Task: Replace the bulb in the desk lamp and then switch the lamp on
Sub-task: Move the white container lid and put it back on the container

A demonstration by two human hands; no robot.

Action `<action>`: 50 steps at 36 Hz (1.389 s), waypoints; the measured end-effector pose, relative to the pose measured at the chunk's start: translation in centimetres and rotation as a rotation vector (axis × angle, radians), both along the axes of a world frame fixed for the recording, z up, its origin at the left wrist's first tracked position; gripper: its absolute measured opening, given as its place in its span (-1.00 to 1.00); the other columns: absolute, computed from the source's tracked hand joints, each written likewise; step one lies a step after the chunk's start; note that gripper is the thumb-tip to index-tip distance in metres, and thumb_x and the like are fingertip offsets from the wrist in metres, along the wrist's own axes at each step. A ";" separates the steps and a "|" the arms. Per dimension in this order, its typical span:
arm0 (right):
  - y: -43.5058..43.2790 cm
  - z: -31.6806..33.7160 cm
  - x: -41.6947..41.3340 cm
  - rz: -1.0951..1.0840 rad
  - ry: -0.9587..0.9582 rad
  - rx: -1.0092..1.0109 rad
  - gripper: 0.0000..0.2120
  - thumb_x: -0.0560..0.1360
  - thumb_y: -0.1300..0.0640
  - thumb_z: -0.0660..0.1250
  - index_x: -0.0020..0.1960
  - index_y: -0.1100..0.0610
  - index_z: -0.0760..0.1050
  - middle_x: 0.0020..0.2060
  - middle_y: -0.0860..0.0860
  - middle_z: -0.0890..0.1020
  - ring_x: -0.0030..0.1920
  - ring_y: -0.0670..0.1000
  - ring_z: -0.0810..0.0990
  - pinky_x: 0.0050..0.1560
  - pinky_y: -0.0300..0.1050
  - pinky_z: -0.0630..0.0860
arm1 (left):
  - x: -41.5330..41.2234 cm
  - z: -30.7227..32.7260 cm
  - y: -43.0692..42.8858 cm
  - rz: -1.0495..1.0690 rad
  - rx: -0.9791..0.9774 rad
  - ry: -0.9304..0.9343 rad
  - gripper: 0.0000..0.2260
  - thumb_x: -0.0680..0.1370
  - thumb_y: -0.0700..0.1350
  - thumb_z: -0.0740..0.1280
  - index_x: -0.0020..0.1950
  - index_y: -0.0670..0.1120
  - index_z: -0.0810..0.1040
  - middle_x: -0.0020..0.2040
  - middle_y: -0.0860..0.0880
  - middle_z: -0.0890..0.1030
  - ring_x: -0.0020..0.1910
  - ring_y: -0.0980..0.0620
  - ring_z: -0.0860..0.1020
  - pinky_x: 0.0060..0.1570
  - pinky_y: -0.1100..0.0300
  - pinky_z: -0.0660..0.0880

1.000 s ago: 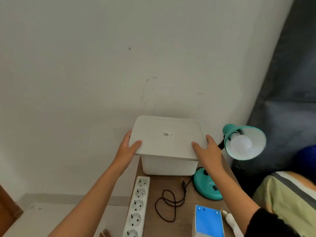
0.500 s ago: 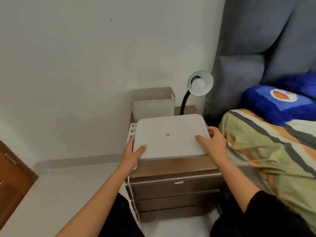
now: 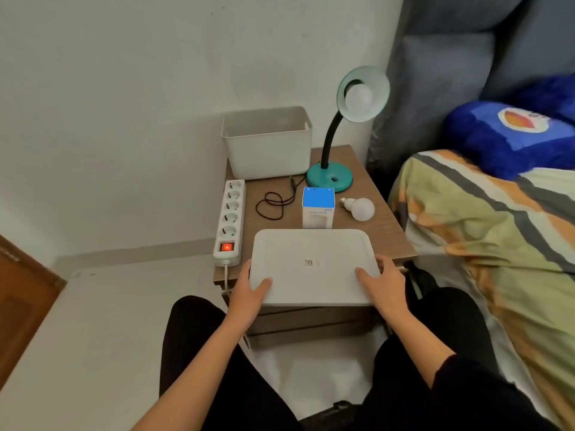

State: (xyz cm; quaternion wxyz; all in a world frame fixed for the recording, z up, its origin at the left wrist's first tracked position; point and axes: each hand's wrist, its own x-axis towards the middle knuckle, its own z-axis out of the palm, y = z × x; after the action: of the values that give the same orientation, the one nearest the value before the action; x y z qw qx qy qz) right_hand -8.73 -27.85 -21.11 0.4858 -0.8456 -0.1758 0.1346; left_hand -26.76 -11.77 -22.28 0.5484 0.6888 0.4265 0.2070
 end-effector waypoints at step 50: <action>13.4 2.5 13.0 0.257 -0.302 -0.614 -0.53 0.49 0.19 0.26 0.37 0.06 0.26 0.36 0.11 0.29 0.32 0.16 0.28 0.25 0.06 0.39 | 11.9 2.9 12.3 -0.544 0.273 0.787 -0.42 0.60 0.13 0.11 0.51 -0.17 0.10 0.51 -0.14 0.17 0.46 -0.10 0.23 0.41 0.06 0.23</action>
State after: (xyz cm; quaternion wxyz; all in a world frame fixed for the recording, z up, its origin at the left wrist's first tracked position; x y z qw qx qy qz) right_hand 4.24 -14.44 -18.62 0.1572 -0.9332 -0.3020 0.1148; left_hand -14.81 0.49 -19.40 0.2847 0.8666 0.3748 -0.1655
